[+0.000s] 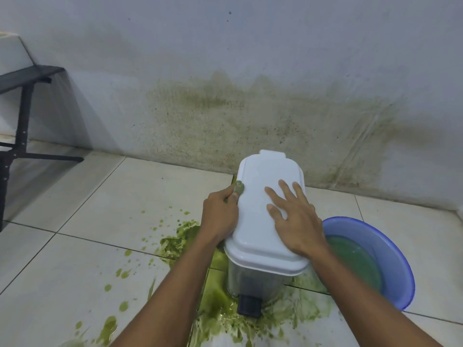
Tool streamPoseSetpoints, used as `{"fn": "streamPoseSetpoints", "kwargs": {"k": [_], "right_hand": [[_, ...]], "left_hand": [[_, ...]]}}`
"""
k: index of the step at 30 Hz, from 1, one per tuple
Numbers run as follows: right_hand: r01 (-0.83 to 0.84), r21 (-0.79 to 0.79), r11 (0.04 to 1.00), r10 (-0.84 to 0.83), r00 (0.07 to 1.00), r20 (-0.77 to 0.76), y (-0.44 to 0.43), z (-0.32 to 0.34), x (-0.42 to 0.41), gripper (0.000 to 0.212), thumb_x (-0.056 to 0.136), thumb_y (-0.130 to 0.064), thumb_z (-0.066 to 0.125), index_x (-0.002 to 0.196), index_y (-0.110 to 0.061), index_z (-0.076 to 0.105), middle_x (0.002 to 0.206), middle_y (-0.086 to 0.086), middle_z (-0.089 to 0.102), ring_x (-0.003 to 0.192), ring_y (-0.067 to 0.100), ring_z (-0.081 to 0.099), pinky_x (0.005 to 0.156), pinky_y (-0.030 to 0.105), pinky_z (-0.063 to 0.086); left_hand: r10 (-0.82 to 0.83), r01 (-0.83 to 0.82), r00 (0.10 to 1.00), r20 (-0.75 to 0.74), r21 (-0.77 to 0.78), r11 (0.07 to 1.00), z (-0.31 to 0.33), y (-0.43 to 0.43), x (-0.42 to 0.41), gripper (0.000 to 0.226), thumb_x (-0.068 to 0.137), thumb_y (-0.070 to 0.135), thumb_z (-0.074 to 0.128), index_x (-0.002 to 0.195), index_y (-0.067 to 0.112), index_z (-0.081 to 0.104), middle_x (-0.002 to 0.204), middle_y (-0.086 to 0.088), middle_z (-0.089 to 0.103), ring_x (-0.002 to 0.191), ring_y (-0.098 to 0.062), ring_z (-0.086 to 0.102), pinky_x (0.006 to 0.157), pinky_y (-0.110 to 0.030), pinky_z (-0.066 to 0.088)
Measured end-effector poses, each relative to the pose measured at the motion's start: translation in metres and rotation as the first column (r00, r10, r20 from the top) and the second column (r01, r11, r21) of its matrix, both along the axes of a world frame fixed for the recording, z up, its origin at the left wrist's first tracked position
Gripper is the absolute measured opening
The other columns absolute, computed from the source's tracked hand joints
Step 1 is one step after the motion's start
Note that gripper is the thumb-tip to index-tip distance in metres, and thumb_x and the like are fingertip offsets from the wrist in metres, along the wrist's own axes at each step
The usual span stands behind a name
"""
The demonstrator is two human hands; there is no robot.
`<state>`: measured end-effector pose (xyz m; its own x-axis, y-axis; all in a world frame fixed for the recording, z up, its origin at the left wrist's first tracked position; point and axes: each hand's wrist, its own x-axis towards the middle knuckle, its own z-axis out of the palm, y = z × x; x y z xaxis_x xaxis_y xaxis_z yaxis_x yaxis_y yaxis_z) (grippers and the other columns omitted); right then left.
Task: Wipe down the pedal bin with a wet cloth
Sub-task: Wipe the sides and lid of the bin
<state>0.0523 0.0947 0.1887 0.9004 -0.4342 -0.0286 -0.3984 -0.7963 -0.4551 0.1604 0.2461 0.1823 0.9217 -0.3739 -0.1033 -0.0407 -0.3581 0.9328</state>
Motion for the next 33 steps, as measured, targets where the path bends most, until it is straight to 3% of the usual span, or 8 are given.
{"fn": "streamPoseSetpoints", "kwargs": {"k": [2, 7, 12, 14, 17, 21, 26, 33], "right_hand": [[0.052, 0.024, 0.998, -0.052, 0.998, 0.018, 0.004, -0.001, 0.003, 0.043, 0.104, -0.048, 0.033, 0.147, -0.056, 0.032, 0.164, -0.026, 0.006, 0.152, 0.003, -0.010, 0.123, 0.055, 0.003], [0.200, 0.145, 0.969, -0.211, 0.975, 0.067, 0.027, 0.000, 0.006, 0.042, 0.105, -0.043, 0.036, 0.146, -0.052, 0.038, 0.165, -0.023, 0.006, 0.152, 0.008, -0.015, 0.122, 0.061, 0.001], [0.263, -0.013, 0.965, -0.263, 0.962, -0.067, 0.060, 0.002, 0.021, 0.062, 0.101, -0.052, 0.033, 0.158, -0.037, 0.015, 0.168, -0.007, -0.009, 0.148, 0.024, -0.032, 0.114, 0.070, -0.015], [0.119, -0.167, 0.979, -0.125, 0.992, -0.023, 0.035, 0.008, 0.027, 0.064, 0.097, -0.059, 0.033, 0.155, -0.033, 0.028, 0.168, -0.006, 0.009, 0.151, 0.022, -0.025, 0.111, 0.070, -0.021], [-0.165, -0.207, 0.964, 0.166, 0.986, -0.014, -0.021, 0.012, 0.037, 0.070, 0.091, -0.069, 0.020, 0.153, -0.038, 0.031, 0.167, -0.009, 0.016, 0.153, 0.013, -0.014, 0.121, 0.056, -0.012], [-0.234, -0.234, 0.944, 0.233, 0.972, -0.034, -0.033, -0.003, 0.047, 0.073, 0.085, -0.070, 0.003, 0.153, -0.050, 0.022, 0.166, -0.017, 0.011, 0.154, 0.009, 0.000, 0.124, 0.047, -0.006], [-0.167, -0.240, 0.956, 0.165, 0.986, -0.025, -0.030, -0.005, 0.048, 0.067, 0.089, -0.065, 0.008, 0.152, -0.051, 0.022, 0.166, -0.019, 0.011, 0.154, 0.008, 0.001, 0.124, 0.049, -0.006], [-0.142, -0.250, 0.958, 0.139, 0.990, -0.030, -0.025, -0.004, 0.045, 0.053, 0.100, -0.058, 0.020, 0.153, -0.051, 0.021, 0.166, -0.018, 0.009, 0.154, 0.010, 0.000, 0.123, 0.051, -0.007]], "left_hand": [[0.135, -0.133, 0.990, 0.046, -0.050, 0.990, -0.001, 0.009, -0.032, 0.032, 0.105, 0.025, 0.048, 0.130, 0.029, 0.068, 0.091, 0.018, 0.070, 0.079, -0.003, 0.064, 0.061, -0.013, 0.049], [0.445, -0.430, 0.888, 0.118, -0.132, 0.893, 0.001, 0.017, -0.091, 0.033, 0.103, 0.013, 0.046, 0.123, 0.021, 0.071, 0.108, 0.019, 0.066, 0.100, -0.007, 0.060, 0.077, -0.012, 0.043], [0.186, -0.194, 0.978, 0.094, 0.080, 0.978, 0.013, 0.012, 0.007, 0.032, 0.101, 0.016, 0.048, 0.117, 0.018, 0.075, 0.115, 0.001, 0.073, 0.098, -0.017, 0.059, 0.085, -0.026, 0.042], [0.070, -0.077, 0.995, 0.066, 0.123, 0.989, 0.016, 0.007, 0.034, 0.030, 0.099, 0.018, 0.050, 0.093, 0.020, 0.079, 0.092, 0.005, 0.071, 0.085, -0.018, 0.059, 0.075, -0.028, 0.044], [0.042, -0.053, 0.997, 0.070, 0.157, 0.986, 0.016, 0.000, 0.049, 0.041, 0.094, 0.012, 0.049, 0.054, 0.020, 0.043, 0.054, 0.006, 0.045, 0.059, -0.018, 0.039, 0.056, -0.030, 0.027], [0.127, -0.138, 0.987, 0.099, 0.104, 0.985, 0.008, 0.003, 0.034, 0.035, 0.099, 0.014, 0.047, 0.068, 0.018, 0.062, 0.065, 0.007, 0.055, 0.066, -0.014, 0.048, 0.060, -0.028, 0.036], [0.521, -0.496, 0.848, 0.094, -0.203, 0.844, -0.024, 0.001, -0.057, 0.035, 0.104, 0.017, 0.049, 0.135, 0.022, 0.065, 0.131, 0.011, 0.065, 0.123, -0.009, 0.058, 0.103, -0.031, 0.047], [0.515, -0.468, 0.827, 0.227, -0.231, 0.853, -0.043, -0.011, -0.125, 0.047, 0.097, 0.022, 0.047, 0.142, 0.011, 0.055, 0.149, 0.004, 0.052, 0.141, -0.008, 0.044, 0.114, -0.030, 0.039]]}}
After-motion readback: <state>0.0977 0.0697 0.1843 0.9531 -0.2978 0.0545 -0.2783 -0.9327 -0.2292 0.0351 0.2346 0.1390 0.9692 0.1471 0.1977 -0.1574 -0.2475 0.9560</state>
